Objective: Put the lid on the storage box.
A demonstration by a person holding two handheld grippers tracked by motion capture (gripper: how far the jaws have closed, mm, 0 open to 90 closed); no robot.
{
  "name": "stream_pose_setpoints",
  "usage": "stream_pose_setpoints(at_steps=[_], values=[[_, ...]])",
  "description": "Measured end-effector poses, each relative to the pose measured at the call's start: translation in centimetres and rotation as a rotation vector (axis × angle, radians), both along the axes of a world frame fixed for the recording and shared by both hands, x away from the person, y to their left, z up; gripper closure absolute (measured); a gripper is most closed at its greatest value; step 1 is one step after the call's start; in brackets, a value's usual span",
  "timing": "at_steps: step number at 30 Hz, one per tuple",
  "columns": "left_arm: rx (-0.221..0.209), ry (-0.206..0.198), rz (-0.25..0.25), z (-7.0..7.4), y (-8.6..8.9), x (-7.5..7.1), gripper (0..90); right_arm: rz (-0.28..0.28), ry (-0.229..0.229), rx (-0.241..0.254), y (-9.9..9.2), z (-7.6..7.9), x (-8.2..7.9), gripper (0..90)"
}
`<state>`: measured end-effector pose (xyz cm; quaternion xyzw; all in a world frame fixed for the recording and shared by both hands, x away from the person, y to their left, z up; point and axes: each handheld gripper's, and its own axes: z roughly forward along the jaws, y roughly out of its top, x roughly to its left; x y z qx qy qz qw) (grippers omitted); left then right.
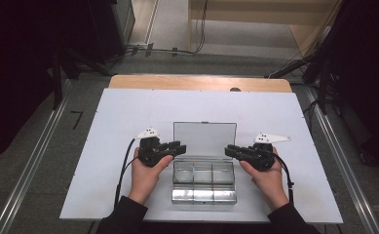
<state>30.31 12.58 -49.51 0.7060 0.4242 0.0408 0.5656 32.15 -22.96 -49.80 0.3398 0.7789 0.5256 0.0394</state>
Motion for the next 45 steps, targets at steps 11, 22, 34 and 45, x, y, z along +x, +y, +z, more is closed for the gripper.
stream_pose_setpoints(at_steps=[11,22,34,45], values=[[0.008,-0.046,0.003,1.0,0.0,-0.4,67.5,-0.009,-0.029,-0.023,0.2,0.3,-0.4,71.7],[0.002,-0.081,-0.037,1.0,0.2,-1.2,66.6,-0.014,-0.055,-0.002,0.4,2.4,-1.1,57.3],[0.019,-0.112,-0.092,1.2,0.4,-1.7,65.4,-0.018,-0.141,0.014,0.6,4.6,-2.1,56.6],[0.03,-0.117,-0.11,1.2,0.5,-2.0,65.3,-0.019,-0.181,0.001,0.4,5.4,-2.8,65.0]])
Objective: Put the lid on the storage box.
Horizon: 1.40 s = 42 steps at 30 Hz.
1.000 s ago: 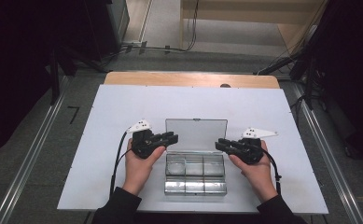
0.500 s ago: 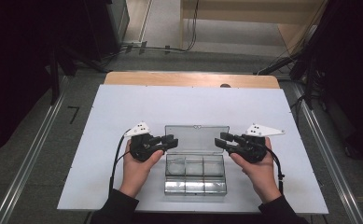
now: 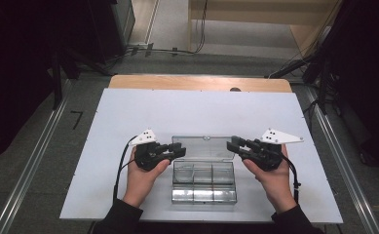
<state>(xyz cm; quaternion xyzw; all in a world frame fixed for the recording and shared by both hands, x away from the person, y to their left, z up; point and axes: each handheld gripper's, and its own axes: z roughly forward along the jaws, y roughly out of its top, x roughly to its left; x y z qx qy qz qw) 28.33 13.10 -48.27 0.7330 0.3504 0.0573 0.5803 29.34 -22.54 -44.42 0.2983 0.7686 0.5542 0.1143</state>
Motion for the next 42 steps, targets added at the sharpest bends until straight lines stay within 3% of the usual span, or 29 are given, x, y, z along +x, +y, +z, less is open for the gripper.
stream_pose_setpoints(at_steps=[4,7,11,21,24,30,33,42], values=[[0.003,0.006,0.006,0.1,0.0,-0.1,64.1,0.007,-0.009,-0.008,-0.1,0.0,-0.1,65.5],[0.016,0.012,0.03,0.2,0.1,-0.3,53.2,0.002,-0.007,-0.008,0.0,0.0,-0.2,65.6],[0.011,0.012,0.049,0.4,0.7,-0.8,50.8,0.002,-0.005,-0.006,-0.1,-0.1,-0.4,65.6],[0.005,0.043,0.061,-0.3,2.9,-2.1,67.3,0.006,-0.009,-0.009,-0.2,-0.2,-0.8,65.4],[0.023,0.043,0.07,-0.4,3.2,-2.6,72.6,0.007,-0.008,-0.006,-0.2,-0.2,-0.9,65.2],[0.022,0.035,0.035,-0.5,2.7,-3.2,83.9,0.008,-0.006,-0.006,-0.3,-0.2,-1.1,64.8],[-0.001,0.039,-0.002,-0.4,2.3,-3.1,88.8,0.01,-0.007,-0.008,-0.3,-0.2,-1.3,64.7],[-0.001,0.023,-0.033,-0.3,1.6,-3.1,90.0,0.018,-0.006,-0.013,-0.4,-0.2,-1.7,63.6]])
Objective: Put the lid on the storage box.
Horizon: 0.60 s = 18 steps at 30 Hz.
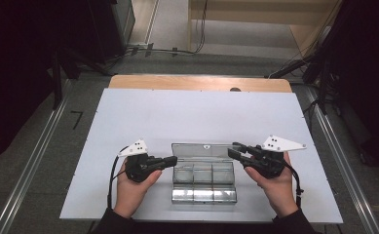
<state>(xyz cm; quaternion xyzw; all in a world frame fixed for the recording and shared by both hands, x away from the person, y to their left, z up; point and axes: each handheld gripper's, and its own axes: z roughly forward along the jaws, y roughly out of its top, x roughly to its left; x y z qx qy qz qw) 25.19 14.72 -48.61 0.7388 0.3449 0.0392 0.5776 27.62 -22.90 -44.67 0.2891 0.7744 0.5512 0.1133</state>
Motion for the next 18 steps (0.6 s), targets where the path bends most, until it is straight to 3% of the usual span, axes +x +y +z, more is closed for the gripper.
stream_pose_setpoints(at_steps=[13,18], values=[[-0.006,0.003,0.013,-0.01,0.22,0.07,90.0,0.015,-0.002,-0.017,-0.22,-0.24,-0.51,61.0],[-0.006,0.005,0.009,-0.04,0.22,0.09,90.0,0.027,0.006,-0.01,-0.45,-0.37,-0.54,56.0]])
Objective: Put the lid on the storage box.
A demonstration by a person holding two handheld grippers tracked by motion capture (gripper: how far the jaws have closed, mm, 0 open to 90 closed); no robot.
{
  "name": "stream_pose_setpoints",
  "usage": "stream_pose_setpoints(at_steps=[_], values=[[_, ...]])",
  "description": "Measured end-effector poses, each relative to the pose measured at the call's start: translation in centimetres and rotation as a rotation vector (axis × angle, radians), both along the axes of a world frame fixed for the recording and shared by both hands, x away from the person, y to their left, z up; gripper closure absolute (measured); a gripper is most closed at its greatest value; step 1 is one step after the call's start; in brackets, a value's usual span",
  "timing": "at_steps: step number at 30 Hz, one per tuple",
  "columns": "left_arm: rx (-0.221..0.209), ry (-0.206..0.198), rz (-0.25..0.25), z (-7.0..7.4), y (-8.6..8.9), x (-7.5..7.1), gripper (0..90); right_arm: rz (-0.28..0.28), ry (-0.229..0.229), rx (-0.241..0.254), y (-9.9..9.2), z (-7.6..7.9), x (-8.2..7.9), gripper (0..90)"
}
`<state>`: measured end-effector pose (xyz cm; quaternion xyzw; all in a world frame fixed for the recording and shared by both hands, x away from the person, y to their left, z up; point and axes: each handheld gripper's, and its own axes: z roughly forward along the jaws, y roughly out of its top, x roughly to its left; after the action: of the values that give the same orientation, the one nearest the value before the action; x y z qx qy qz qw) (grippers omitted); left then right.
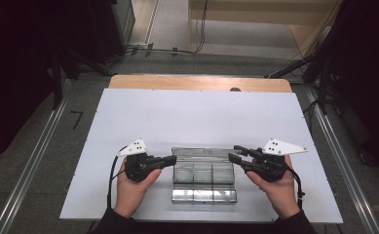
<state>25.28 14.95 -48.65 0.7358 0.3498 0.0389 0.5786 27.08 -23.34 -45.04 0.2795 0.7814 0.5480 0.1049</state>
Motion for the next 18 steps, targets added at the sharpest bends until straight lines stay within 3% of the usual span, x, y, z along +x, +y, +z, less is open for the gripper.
stream_pose_setpoints(at_steps=[4,9,13,18], values=[[0.0,0.0,-0.001,0.0,0.0,0.0,90.0,-0.004,0.014,0.003,-0.4,0.0,-0.1,47.1],[-0.003,-0.001,-0.002,-0.1,0.0,0.0,90.0,-0.028,0.031,-0.001,-1.1,-0.4,-0.1,45.5],[-0.005,-0.001,-0.002,-0.1,0.1,0.0,90.0,-0.037,0.047,-0.014,-1.6,-1.0,-0.1,47.6],[-0.004,0.0,-0.005,-0.1,0.2,-0.1,90.0,-0.055,0.083,-0.028,-2.0,-1.8,-0.1,57.3]])
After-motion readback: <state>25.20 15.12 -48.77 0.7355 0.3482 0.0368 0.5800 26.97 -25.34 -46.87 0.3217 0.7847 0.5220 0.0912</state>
